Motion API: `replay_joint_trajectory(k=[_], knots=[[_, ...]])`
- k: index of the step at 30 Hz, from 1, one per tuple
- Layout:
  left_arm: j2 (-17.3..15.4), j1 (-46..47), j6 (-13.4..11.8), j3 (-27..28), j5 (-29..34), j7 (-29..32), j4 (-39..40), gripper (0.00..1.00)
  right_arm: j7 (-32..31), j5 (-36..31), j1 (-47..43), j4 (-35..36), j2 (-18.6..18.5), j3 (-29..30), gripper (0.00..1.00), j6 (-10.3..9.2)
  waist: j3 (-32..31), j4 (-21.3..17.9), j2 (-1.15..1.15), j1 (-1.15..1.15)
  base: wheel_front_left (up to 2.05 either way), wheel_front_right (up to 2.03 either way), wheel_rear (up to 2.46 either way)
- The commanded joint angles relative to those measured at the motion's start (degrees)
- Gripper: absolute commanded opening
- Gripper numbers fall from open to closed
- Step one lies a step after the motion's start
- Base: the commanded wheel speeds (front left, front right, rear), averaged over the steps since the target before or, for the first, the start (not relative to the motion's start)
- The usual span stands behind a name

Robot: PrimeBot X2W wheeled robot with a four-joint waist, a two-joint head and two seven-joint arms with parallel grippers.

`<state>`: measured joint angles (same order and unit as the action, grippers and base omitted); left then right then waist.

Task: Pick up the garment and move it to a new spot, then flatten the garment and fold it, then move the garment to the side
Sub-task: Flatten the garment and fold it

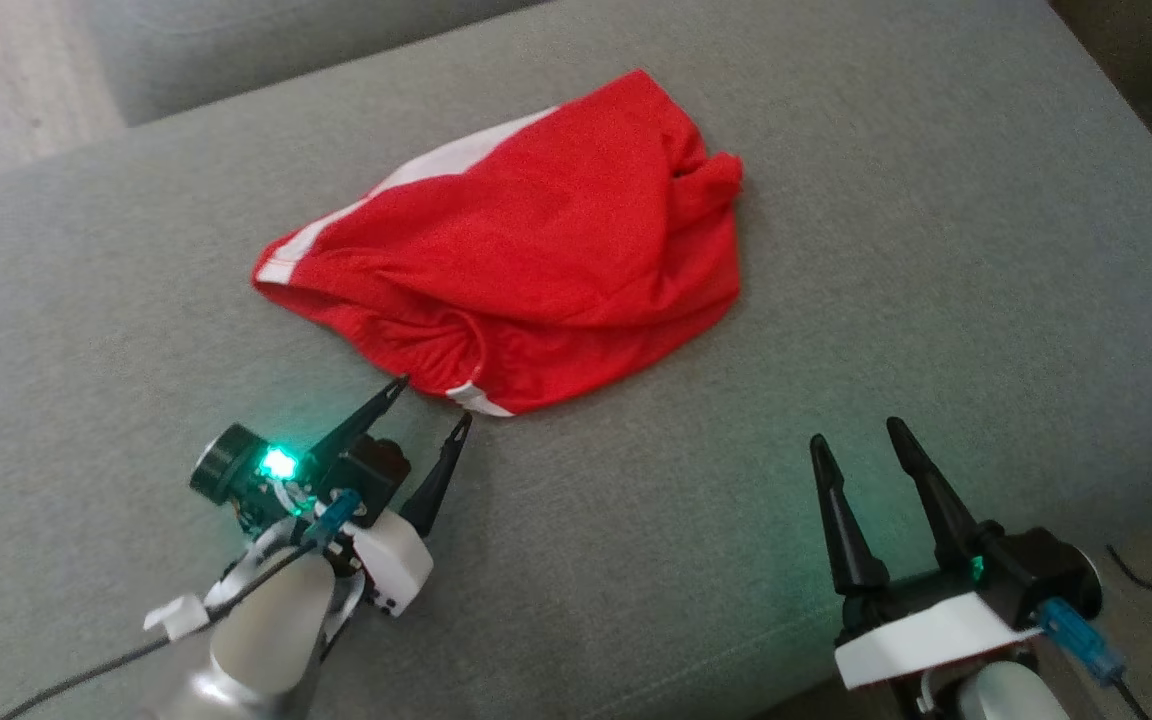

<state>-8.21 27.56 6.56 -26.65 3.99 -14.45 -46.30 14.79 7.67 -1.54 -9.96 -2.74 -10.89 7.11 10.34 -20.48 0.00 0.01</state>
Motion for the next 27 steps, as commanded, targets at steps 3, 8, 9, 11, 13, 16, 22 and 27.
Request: replay_joint_trajectory(k=[3,8,9,11,13,16,22,27], knots=[[-2.09,3.92,0.29,-0.51,0.20,-0.55,0.61,1.00,0.21,0.48,2.24,1.82,-0.28,-1.74,1.00,0.37,1.62,-1.89,0.00,-0.01,0.00,0.00,0.00],[-3.81,5.22,0.65,-4.12,0.69,-0.55,0.02,1.00,0.21,0.76,2.85,1.95,-0.18,-1.49,1.00,0.37,2.13,-2.67,0.00,-0.01,0.00,0.00,0.00],[-4.03,5.42,0.71,-4.72,0.47,-0.55,-0.12,0.36,0.21,0.92,2.93,1.99,-0.17,-1.51,1.00,0.37,2.18,-2.74,0.00,-0.01,0.00,0.00,0.00],[-4.40,5.83,0.81,-6.33,0.17,-0.55,0.16,0.00,0.21,1.19,3.03,2.02,-0.16,-1.62,1.00,0.37,2.10,-2.82,0.00,-0.01,0.00,0.00,0.00],[-4.28,5.98,0.87,-8.03,-0.82,-0.55,1.76,0.00,0.21,1.29,2.94,1.87,-0.15,-1.64,1.00,0.37,1.57,-2.79,0.00,-0.01,0.00,0.00,0.00],[-3.53,6.11,0.90,-11.87,-4.88,-0.55,7.08,0.00,0.21,1.38,2.45,1.62,-0.15,-1.43,1.00,0.37,-0.01,-2.54,0.00,-0.01,0.00,0.00,0.00],[-3.24,10.58,0.91,-17.73,-21.64,-0.55,19.61,0.00,0.21,1.86,0.65,1.08,-0.14,-0.94,1.00,0.37,-5.53,-1.34,0.00,-0.01,0.00,0.00,0.00],[-4.63,16.61,0.91,-15.33,-34.36,2.11,22.49,0.00,0.21,1.61,-0.69,0.88,-0.14,-0.64,1.00,0.37,-9.29,0.16,0.00,-0.01,0.00,0.00,0.00]])
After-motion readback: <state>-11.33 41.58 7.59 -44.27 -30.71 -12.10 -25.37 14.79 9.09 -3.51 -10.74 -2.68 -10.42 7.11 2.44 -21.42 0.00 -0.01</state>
